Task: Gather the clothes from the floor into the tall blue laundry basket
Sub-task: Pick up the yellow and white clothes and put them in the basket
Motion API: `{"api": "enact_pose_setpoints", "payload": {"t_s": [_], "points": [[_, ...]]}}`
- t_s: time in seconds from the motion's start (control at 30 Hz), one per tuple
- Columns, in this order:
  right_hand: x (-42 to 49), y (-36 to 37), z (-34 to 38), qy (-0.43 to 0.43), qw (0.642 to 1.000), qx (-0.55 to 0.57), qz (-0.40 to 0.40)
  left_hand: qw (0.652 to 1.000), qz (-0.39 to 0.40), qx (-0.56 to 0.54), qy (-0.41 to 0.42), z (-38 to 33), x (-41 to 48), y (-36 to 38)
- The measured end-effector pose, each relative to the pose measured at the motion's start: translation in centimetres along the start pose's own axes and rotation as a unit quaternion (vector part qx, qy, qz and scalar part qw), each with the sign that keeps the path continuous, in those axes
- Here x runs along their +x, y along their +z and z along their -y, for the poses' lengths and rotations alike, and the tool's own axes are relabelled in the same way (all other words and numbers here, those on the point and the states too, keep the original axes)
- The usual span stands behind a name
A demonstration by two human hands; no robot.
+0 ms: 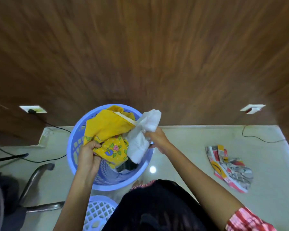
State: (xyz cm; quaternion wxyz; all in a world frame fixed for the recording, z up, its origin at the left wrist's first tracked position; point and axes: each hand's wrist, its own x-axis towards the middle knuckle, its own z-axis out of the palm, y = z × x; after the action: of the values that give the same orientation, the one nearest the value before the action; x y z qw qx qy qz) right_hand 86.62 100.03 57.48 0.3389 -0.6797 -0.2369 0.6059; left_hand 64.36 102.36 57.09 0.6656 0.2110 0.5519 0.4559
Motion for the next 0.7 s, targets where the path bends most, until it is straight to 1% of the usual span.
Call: {"api": "enact_pose_setpoints", "payload": {"t_s": [0.07, 0.13, 0.2, 0.23, 0.27, 0.3, 0.33, 0.37, 0.4, 0.47, 0.5, 0.53, 0.57, 0.6, 0.63, 0.7], "points": [[0.8, 1.5, 0.1, 0.002, 0.999, -0.028, -0.018, 1.000, -0.020, 0.018, -0.011, 0.3, 1.2, -2.4], [1.2, 2.6, 0.1, 0.003, 0.998, -0.049, -0.026, 0.996, -0.042, 0.053, -0.050, 1.1, 2.3, -4.0], [1.7, 3.4, 0.1, -0.001, 0.996, -0.079, -0.028, 0.984, -0.065, 0.145, -0.079, 2.3, 3.7, -5.2], [2.0, 3.6, 0.0, -0.001, 0.994, -0.103, -0.030, 0.967, -0.067, 0.229, -0.088, 2.7, 4.4, -5.5], [2.3, 3.7, -0.2, 0.002, 0.992, -0.126, -0.027, 0.938, -0.059, 0.325, -0.101, 3.1, 5.0, -5.7], [2.3, 3.9, -0.3, 0.006, 0.988, -0.151, -0.022, 0.903, -0.050, 0.413, -0.110, 3.2, 5.4, -5.7], [2.4, 4.0, -0.4, 0.010, 0.985, -0.173, -0.017, 0.884, -0.031, 0.456, -0.100, 3.3, 5.5, -5.3], [2.6, 4.2, -0.5, 0.010, 0.982, -0.190, -0.011, 0.879, 0.005, 0.471, -0.076, 3.4, 5.5, -4.8], [2.7, 4.4, -0.6, 0.009, 0.982, -0.190, 0.000, 0.881, 0.060, 0.467, -0.044, 3.6, 5.6, -4.0], [2.8, 5.4, -0.4, 0.009, 0.986, -0.160, 0.041, 0.881, 0.169, 0.442, -0.025, 3.8, 5.4, -2.3], [2.8, 5.9, -0.3, 0.008, 0.986, -0.155, 0.065, 0.876, 0.199, 0.439, -0.025, 4.0, 5.4, -1.7], [2.9, 6.4, -0.1, 0.006, 0.981, -0.174, 0.084, 0.871, 0.213, 0.443, -0.019, 4.1, 5.5, -1.1], [2.9, 6.8, 0.0, -0.001, 0.973, -0.211, 0.099, 0.863, 0.193, 0.467, -0.013, 4.0, 5.7, -0.7], [2.9, 7.0, 0.1, -0.014, 0.961, -0.256, 0.107, 0.860, 0.153, 0.486, 0.001, 4.1, 6.2, -0.6], [3.0, 6.9, 0.1, -0.028, 0.950, -0.291, 0.108, 0.858, 0.097, 0.504, 0.012, 4.0, 6.4, -0.6], [3.2, 5.9, -0.3, -0.045, 0.943, -0.314, 0.099, 0.858, 0.020, 0.513, 0.022, 4.3, 7.2, -1.5]]}}
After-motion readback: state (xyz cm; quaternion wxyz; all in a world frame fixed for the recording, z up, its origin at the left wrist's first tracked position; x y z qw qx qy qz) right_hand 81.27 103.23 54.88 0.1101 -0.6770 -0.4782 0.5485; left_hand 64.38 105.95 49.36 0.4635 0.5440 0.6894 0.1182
